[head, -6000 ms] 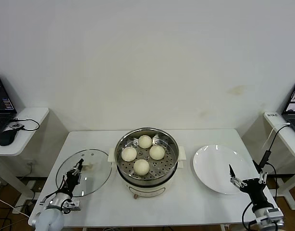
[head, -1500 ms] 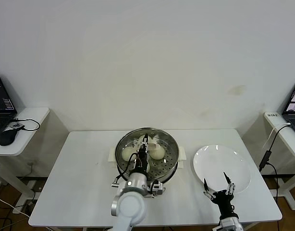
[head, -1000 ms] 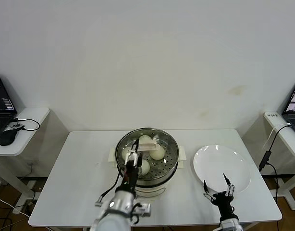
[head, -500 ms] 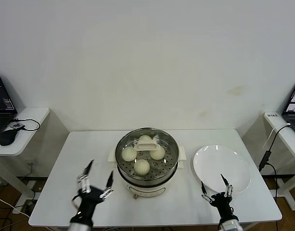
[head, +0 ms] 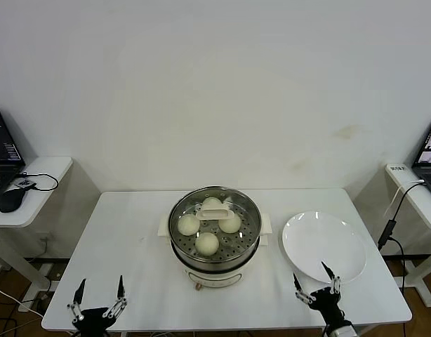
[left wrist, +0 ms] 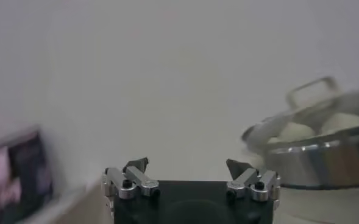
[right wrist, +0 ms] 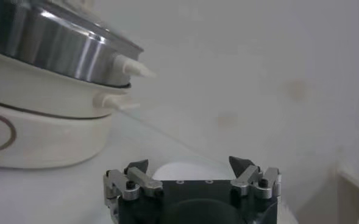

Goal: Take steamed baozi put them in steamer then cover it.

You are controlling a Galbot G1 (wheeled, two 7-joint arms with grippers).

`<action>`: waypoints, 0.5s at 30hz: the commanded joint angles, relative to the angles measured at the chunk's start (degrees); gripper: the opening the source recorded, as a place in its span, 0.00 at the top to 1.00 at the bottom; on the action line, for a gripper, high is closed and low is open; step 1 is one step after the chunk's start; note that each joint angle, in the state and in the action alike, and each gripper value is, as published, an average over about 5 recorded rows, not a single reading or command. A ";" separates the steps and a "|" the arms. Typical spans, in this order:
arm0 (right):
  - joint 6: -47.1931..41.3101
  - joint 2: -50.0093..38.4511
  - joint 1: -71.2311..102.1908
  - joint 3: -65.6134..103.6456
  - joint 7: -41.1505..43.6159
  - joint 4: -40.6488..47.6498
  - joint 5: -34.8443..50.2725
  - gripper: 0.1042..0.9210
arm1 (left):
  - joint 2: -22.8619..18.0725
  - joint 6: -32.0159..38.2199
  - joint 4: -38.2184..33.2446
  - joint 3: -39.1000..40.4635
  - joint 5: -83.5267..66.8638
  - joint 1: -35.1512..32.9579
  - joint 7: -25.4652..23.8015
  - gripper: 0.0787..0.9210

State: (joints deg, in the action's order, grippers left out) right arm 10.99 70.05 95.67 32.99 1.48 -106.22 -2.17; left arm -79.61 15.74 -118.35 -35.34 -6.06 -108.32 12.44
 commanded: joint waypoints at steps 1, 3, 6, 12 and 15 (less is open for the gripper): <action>-1.40 -0.99 2.01 -0.07 3.35 -1.64 4.57 0.12 | 0.50 2.14 3.99 -2.68 -11.03 -1.83 -1.54 0.12; -1.48 -1.02 2.26 -0.18 3.50 -2.01 4.57 0.12 | 0.47 1.67 3.64 -2.70 -10.34 -1.87 -1.84 0.12; -1.57 -1.22 2.60 -0.22 3.65 -2.21 4.85 0.12 | 0.22 0.98 3.39 -2.75 -9.28 -1.73 -2.10 0.12; -2.00 -1.50 3.51 0.53 4.11 -2.54 6.21 0.12 | -0.36 -0.50 2.16 -3.03 -8.10 -2.34 -3.10 0.12; -2.62 -1.93 4.35 1.02 4.56 -2.87 7.44 0.12 | -0.47 -1.17 1.63 -3.30 -7.79 -2.69 -3.55 0.12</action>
State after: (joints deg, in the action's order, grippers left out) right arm 9.40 68.83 98.49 33.24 4.81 -108.27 2.24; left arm -79.96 15.55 -116.63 -37.78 -12.48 -110.22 9.93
